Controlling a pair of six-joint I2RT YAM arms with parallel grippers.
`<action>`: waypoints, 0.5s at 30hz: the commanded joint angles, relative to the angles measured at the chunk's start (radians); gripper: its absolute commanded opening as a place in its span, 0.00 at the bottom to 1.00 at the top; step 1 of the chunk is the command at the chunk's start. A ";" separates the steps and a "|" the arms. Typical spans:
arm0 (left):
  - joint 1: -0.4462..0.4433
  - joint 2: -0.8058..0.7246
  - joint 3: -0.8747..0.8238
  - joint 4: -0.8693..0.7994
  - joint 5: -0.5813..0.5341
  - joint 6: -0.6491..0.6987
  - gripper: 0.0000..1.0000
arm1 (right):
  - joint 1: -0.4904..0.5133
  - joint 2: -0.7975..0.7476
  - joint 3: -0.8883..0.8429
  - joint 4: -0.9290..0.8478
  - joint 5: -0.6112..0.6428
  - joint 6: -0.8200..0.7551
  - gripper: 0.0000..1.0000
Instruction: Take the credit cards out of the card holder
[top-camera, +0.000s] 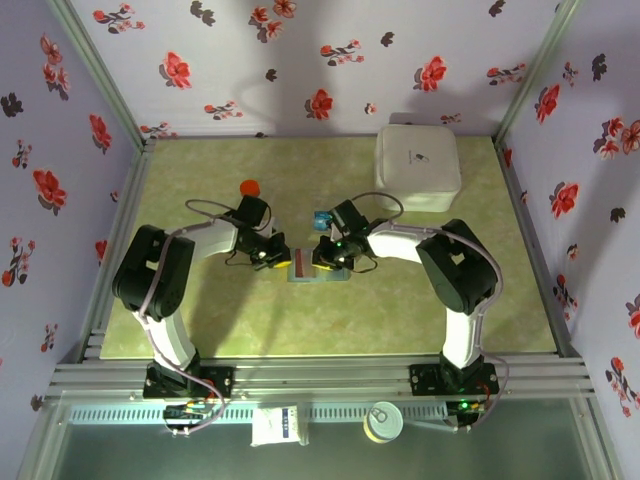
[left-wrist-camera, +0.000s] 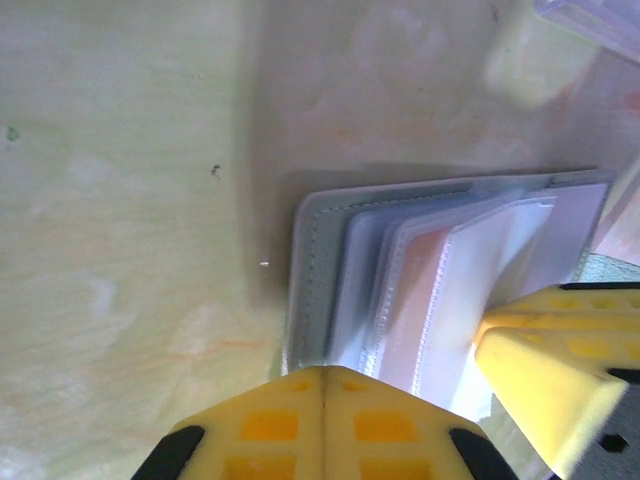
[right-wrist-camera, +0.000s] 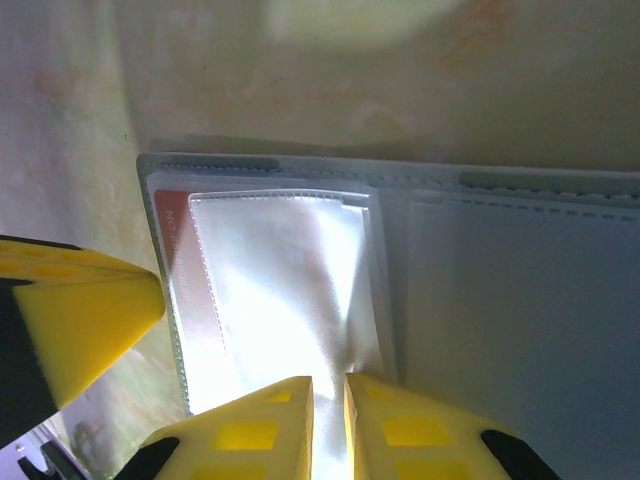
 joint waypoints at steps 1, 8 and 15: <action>-0.001 -0.054 0.031 -0.023 -0.006 0.006 0.00 | -0.015 -0.020 -0.039 0.063 -0.036 0.039 0.17; -0.009 -0.075 0.038 0.002 0.030 -0.033 0.06 | -0.034 -0.015 -0.088 0.158 -0.079 0.076 0.17; -0.043 -0.044 0.041 0.057 0.055 -0.074 0.18 | -0.043 -0.008 -0.116 0.224 -0.107 0.104 0.17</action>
